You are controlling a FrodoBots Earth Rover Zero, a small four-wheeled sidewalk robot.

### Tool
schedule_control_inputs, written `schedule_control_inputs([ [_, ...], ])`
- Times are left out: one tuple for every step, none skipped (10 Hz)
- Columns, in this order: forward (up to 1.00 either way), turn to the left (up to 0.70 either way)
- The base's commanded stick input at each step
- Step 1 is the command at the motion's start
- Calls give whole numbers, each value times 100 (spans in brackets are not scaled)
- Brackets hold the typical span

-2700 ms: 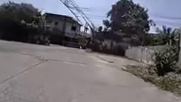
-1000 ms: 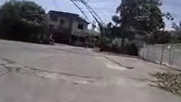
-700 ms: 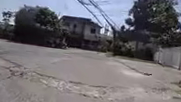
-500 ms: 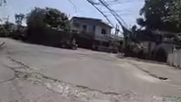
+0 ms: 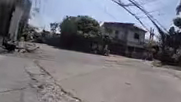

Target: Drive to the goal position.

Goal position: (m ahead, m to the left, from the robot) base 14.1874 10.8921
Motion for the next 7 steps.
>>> schedule_control_inputs([
  [100,0],
  [100,0],
  [100,0],
  [100,0],
  [100,0],
  [100,0],
  [100,0],
])
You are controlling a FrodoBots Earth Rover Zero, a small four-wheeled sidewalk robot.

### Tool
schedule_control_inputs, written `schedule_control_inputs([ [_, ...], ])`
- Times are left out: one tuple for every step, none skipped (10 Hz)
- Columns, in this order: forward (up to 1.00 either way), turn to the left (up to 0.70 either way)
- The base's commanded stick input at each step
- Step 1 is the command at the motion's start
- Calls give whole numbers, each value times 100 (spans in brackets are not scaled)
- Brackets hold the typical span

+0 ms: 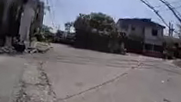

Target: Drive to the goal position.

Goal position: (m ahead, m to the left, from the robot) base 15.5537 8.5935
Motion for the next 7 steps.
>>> schedule_control_inputs([
  [100,0],
  [100,0],
  [100,0],
  [100,0],
  [100,5],
  [100,25],
  [100,40],
])
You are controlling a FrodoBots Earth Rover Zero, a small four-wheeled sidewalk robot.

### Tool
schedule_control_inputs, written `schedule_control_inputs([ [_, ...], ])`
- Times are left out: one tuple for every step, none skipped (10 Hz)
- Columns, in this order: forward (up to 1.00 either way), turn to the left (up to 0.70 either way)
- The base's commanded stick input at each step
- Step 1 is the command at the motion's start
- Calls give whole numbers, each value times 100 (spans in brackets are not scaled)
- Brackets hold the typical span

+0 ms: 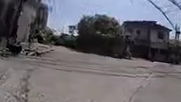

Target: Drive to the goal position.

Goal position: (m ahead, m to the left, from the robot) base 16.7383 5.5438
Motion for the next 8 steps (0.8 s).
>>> schedule_control_inputs([
  [100,40],
  [100,40],
  [100,40],
  [100,40],
  [100,40],
  [100,40],
  [100,40],
  [100,5],
])
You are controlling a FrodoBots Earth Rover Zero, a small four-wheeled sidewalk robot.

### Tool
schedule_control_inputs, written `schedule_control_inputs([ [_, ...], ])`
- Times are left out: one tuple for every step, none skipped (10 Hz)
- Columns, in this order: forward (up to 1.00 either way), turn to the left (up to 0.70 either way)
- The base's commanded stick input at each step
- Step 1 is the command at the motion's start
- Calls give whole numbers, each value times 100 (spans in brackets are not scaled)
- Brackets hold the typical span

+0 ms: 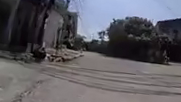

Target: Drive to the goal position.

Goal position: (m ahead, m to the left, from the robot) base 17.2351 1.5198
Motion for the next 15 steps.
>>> schedule_control_inputs([
  [100,0],
  [100,0],
  [100,0],
  [100,0],
  [100,0],
  [100,0],
  [100,0],
  [100,0],
  [100,0],
  [100,0],
  [100,0],
  [100,0],
  [100,0],
  [100,0],
  [100,0],
])
